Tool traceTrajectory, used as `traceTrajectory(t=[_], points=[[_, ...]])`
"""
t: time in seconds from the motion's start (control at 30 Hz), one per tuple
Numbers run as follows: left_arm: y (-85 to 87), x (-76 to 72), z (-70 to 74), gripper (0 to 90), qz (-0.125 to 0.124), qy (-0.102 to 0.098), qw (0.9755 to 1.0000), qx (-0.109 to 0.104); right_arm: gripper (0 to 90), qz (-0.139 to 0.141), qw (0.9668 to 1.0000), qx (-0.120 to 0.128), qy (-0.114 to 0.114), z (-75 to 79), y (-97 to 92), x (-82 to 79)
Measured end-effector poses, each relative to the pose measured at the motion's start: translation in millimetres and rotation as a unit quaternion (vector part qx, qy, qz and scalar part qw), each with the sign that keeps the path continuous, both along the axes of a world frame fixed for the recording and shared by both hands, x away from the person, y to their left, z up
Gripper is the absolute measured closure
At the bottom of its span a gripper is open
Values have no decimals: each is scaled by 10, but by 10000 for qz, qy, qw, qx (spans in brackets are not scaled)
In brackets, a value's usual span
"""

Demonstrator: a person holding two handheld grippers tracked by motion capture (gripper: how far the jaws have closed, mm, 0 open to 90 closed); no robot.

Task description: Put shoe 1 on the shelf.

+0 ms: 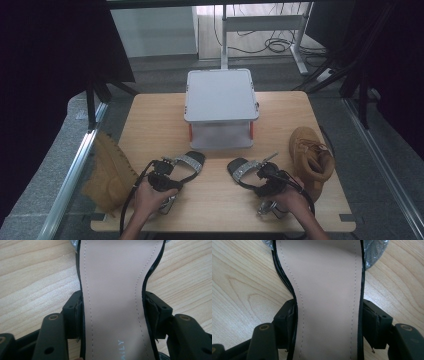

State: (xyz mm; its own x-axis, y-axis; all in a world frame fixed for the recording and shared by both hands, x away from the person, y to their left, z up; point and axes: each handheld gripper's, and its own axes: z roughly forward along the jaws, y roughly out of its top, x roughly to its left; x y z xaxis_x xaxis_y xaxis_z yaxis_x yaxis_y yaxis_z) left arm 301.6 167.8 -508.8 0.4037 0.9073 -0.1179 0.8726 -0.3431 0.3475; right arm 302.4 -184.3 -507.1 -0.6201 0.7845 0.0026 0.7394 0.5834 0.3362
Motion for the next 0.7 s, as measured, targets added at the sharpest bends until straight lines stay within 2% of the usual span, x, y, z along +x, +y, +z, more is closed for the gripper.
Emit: traceTrajectory(t=[0.43, 0.53, 0.6, 0.7], points=[[9, 16, 6, 414, -7, 38, 10000, -35, 373, -82, 9999, 69, 17, 4, -12, -1], [8, 22, 22, 416, 13, 18, 9999, -111, 375, -101, 9998, 183, 42, 20, -36, 3], [8, 35, 67, 416, -32, 0, 9998, -218, 376, -143, 9995, 265, 30, 39, -41, 1], [-3, 45, 108, 417, -102, 9, 9996, -256, 378, -154, 9993, 338, 47, 58, -43, 6]])
